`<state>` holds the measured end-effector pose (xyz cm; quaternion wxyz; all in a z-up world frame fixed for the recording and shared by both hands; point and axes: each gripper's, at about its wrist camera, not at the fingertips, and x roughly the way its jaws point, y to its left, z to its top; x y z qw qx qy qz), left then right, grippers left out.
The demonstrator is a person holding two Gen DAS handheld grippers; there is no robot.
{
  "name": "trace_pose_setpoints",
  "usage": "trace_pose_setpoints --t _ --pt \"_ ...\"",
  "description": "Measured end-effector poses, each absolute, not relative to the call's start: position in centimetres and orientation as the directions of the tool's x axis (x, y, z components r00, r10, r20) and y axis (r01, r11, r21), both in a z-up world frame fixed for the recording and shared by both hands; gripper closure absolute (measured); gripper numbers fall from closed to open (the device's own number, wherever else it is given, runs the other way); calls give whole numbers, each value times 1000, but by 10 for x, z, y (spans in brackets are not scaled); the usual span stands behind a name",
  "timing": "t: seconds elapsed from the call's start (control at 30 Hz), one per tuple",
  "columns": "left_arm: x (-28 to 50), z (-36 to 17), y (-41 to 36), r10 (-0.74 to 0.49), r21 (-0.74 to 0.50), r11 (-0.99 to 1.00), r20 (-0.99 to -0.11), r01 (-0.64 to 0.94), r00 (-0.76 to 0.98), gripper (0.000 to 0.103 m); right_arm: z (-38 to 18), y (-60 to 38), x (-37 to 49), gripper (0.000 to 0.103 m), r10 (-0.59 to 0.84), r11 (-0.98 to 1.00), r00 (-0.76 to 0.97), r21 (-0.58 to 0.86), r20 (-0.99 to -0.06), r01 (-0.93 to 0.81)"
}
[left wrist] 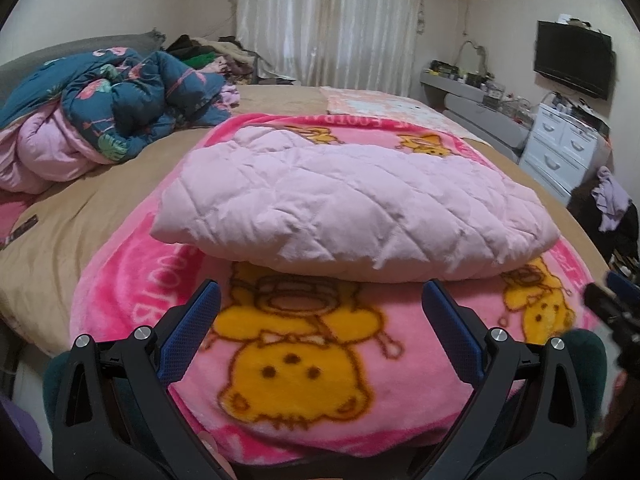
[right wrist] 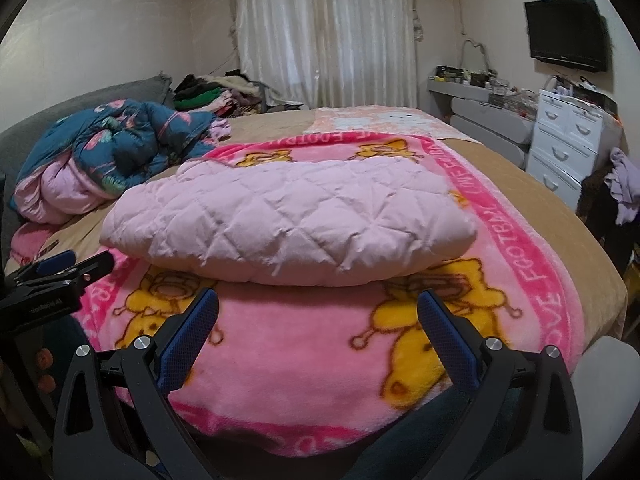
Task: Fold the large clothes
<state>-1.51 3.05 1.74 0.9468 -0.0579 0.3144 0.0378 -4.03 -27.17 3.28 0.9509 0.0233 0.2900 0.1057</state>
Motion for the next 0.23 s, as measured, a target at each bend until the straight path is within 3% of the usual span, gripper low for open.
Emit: trace_pose_setpoints --t 0.13,0.23 --pt "11 15 83 133 -81 969 -623 -233 771 9 28 -344 -27 4 68 990 844 138 -533 7" --pt "43 13 158 320 7 914 -629 -406 709 9 4 -450 -11 4 -212 940 800 108 -560 325"
